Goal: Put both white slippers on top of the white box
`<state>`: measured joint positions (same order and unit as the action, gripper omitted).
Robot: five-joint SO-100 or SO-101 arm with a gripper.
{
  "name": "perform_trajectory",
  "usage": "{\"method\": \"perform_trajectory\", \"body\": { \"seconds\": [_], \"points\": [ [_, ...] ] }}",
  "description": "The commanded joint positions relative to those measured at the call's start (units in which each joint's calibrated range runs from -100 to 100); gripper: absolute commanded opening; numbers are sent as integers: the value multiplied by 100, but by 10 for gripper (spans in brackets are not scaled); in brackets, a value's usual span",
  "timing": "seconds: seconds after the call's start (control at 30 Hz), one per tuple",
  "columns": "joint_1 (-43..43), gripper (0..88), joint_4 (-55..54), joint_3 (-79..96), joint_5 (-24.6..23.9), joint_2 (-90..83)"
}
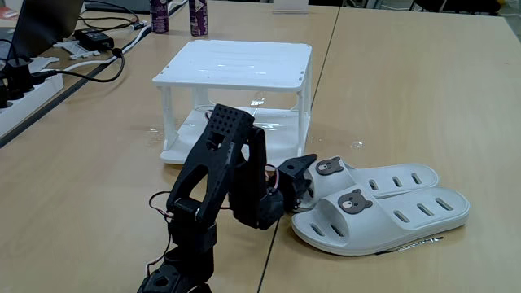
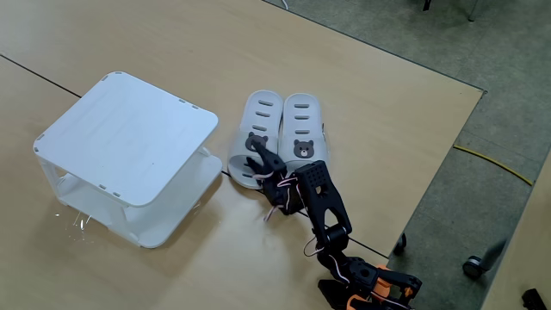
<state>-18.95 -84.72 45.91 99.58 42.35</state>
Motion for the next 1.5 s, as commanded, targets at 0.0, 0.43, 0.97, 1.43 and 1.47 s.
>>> {"method": "perform_trajectory", "body": {
  "seconds": [0.0, 0.43, 0.97, 1.43, 1.47],
  "points": [
    [-292, 256, 586, -924, 42, -74],
    [-654, 249, 1371, -1474, 42, -66],
    [-638, 17, 1803, -2187, 42, 178],
    [-852, 8, 5573, -3188, 42, -3541],
    [-852, 8, 5823, -3188, 42, -3962]
  ]
}}
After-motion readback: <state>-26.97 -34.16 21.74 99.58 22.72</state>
